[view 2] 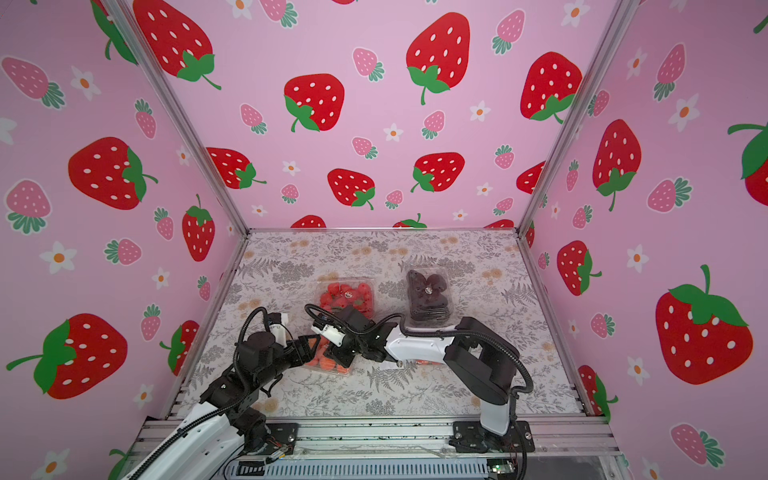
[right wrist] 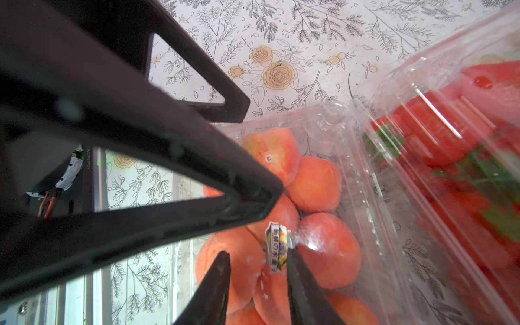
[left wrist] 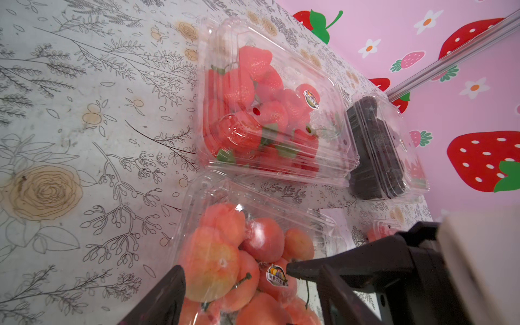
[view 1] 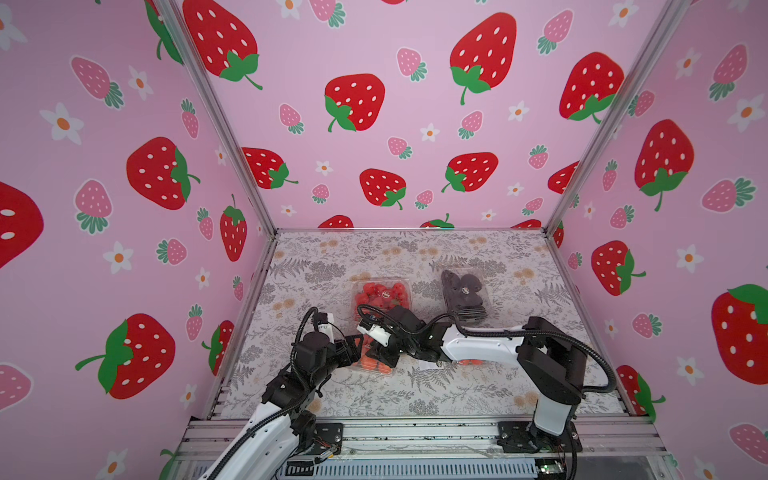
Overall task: Label fruit boxes
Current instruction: Stick the label on the fruit box.
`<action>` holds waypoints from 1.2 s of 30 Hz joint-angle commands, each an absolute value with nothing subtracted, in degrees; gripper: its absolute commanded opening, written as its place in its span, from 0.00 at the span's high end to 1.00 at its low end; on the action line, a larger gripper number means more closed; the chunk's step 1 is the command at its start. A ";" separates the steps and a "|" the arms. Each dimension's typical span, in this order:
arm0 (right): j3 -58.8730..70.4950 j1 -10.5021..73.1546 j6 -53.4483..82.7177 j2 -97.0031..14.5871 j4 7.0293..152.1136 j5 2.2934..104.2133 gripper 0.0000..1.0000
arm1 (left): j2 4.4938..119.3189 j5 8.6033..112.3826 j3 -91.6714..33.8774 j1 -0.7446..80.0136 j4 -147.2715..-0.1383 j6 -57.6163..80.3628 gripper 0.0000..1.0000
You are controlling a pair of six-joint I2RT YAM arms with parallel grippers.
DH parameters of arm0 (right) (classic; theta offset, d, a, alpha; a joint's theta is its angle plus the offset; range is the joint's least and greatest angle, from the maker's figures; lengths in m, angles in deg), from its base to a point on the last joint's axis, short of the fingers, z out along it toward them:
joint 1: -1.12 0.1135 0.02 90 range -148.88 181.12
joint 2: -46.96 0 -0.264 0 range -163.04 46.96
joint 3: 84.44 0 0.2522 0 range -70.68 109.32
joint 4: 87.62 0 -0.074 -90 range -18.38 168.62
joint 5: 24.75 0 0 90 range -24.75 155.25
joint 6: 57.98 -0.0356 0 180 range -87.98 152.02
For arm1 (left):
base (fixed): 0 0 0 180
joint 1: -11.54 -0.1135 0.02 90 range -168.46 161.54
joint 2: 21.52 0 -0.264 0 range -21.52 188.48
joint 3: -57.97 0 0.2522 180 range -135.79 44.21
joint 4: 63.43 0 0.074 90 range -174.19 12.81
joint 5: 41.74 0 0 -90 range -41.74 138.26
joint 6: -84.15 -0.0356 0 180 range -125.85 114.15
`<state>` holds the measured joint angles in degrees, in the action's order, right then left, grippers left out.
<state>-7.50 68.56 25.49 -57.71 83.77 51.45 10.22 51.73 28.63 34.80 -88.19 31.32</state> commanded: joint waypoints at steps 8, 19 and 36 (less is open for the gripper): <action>-12.15 66.69 23.10 -52.29 90.79 48.65 0.80 | 9.70 53.20 25.01 34.72 -88.63 28.10 0.73; -9.60 65.49 21.06 -58.90 93.13 45.38 1.00 | 15.25 57.81 26.47 34.83 -81.89 29.37 0.80; -22.14 62.98 18.37 -48.97 103.10 44.09 1.00 | 25.92 51.82 25.01 45.22 -78.10 30.63 0.99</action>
<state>-19.94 63.73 18.61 -53.25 99.44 43.14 24.28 55.40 27.43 43.33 -78.33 30.45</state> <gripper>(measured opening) 0.045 0.059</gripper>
